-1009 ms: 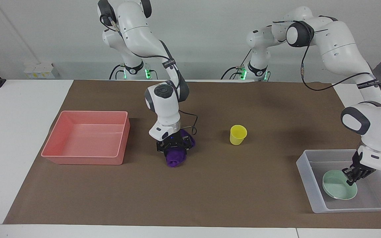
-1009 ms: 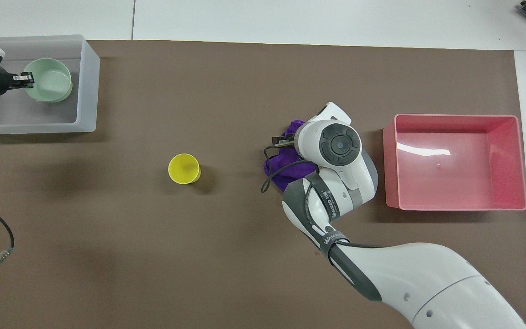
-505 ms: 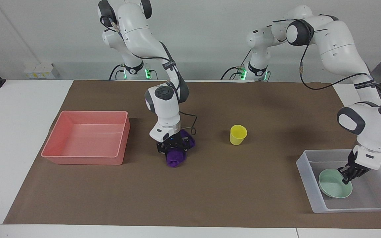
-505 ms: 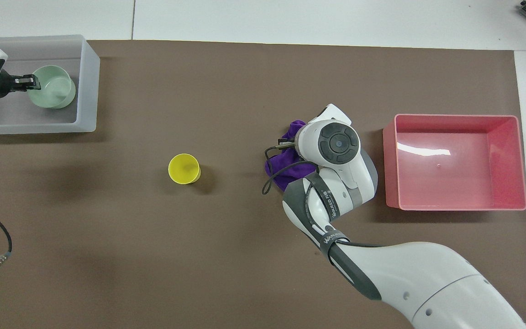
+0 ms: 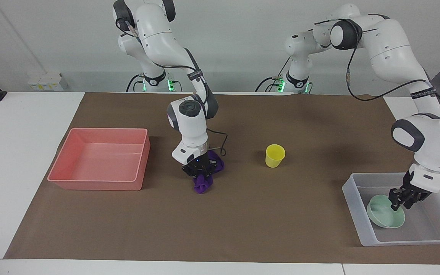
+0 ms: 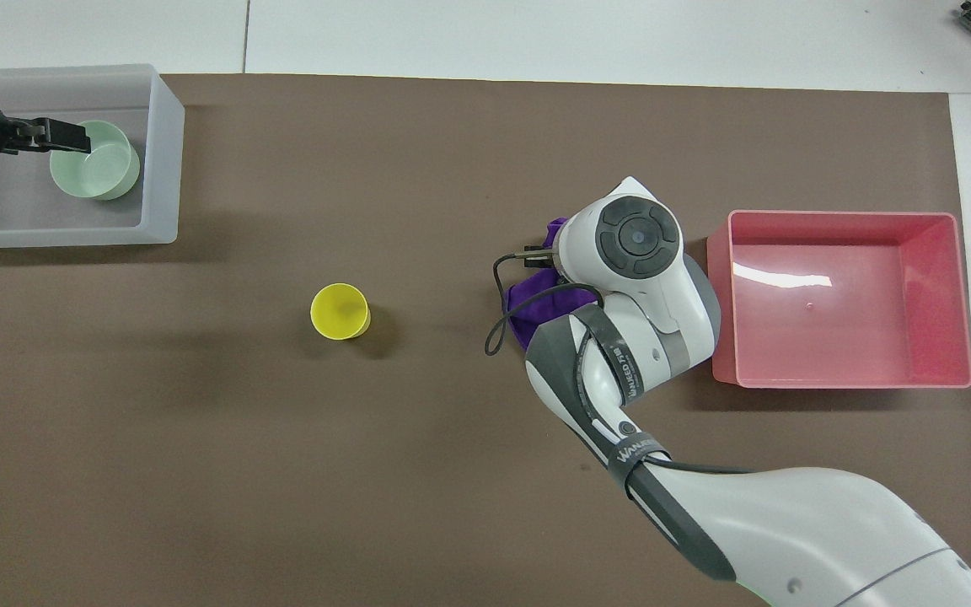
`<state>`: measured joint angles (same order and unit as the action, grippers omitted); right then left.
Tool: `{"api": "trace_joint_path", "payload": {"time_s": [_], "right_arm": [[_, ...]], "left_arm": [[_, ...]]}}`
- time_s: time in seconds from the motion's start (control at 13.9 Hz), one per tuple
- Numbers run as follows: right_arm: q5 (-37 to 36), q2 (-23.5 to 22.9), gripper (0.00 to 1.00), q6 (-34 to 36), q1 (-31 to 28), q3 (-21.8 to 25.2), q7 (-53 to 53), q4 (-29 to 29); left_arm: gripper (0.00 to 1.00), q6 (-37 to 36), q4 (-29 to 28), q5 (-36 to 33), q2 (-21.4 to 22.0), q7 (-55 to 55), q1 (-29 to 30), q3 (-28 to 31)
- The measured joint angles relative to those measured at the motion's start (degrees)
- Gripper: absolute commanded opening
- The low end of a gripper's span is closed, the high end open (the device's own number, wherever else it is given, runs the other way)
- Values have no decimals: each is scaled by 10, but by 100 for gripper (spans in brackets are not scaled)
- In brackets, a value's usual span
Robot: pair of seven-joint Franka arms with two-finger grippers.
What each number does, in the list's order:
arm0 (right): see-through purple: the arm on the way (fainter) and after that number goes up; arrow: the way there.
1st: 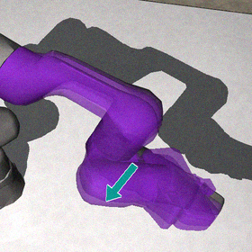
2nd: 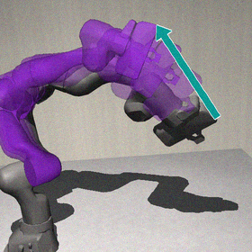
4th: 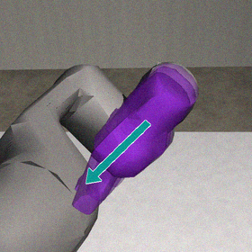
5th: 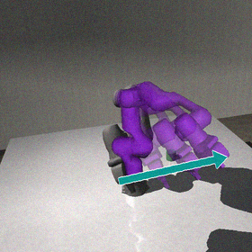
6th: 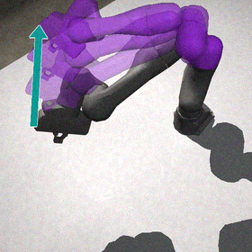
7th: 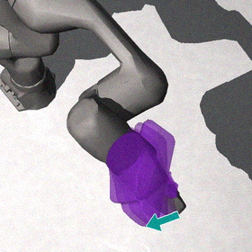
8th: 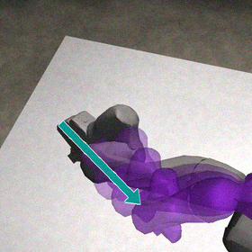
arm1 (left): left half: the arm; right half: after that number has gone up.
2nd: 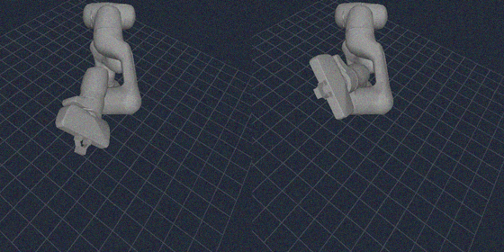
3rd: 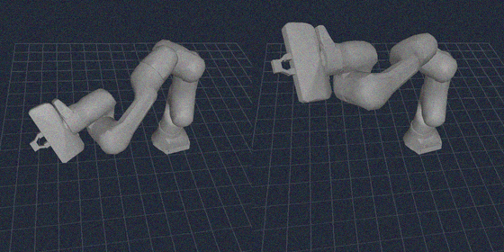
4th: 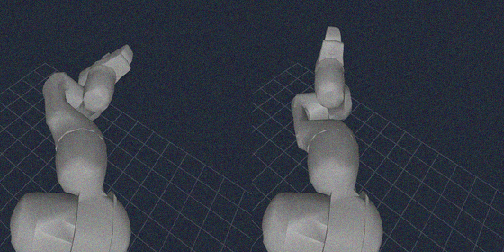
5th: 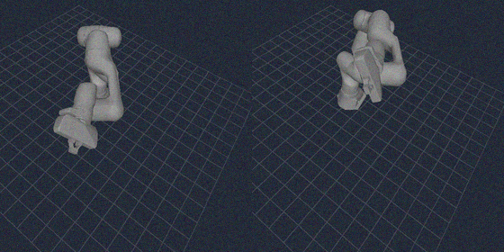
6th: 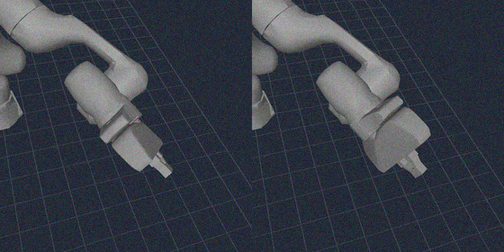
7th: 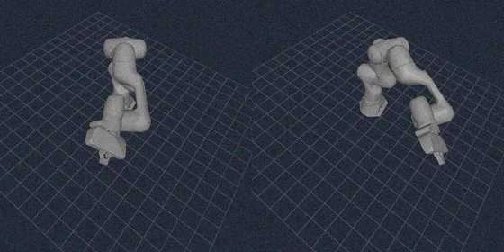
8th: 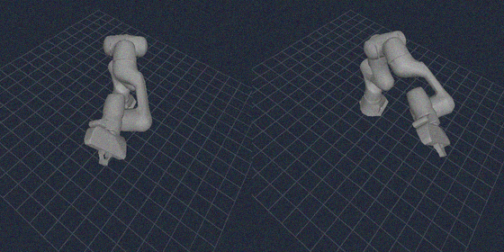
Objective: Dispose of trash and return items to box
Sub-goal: 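Carry the cloth into the pink box while the left gripper grasps the cup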
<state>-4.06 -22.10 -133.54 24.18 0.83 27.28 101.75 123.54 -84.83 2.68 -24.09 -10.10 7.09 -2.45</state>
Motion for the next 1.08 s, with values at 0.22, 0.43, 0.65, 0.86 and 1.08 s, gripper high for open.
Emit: {"api": "trace_joint_path", "payload": {"time_s": [0.22,0.43,0.65,0.86,1.08], "right_arm": [[0,18,0,12,-12,1,0,2],[0,15,0,12,-14,1,-1,7],[0,14,0,12,-15,2,-5,7],[0,17,0,51,-17,2,-5,-19],[17,44,0,136,-26,2,-5,-72]], "left_arm": [[100,-7,-90,0,73,3,-33,-1],[100,-8,-173,0,132,38,-74,-1],[100,-3,-227,0,160,71,-125,-1],[100,15,-265,0,169,105,-170,-1],[100,30,-290,0,173,130,-210,-1]]}}
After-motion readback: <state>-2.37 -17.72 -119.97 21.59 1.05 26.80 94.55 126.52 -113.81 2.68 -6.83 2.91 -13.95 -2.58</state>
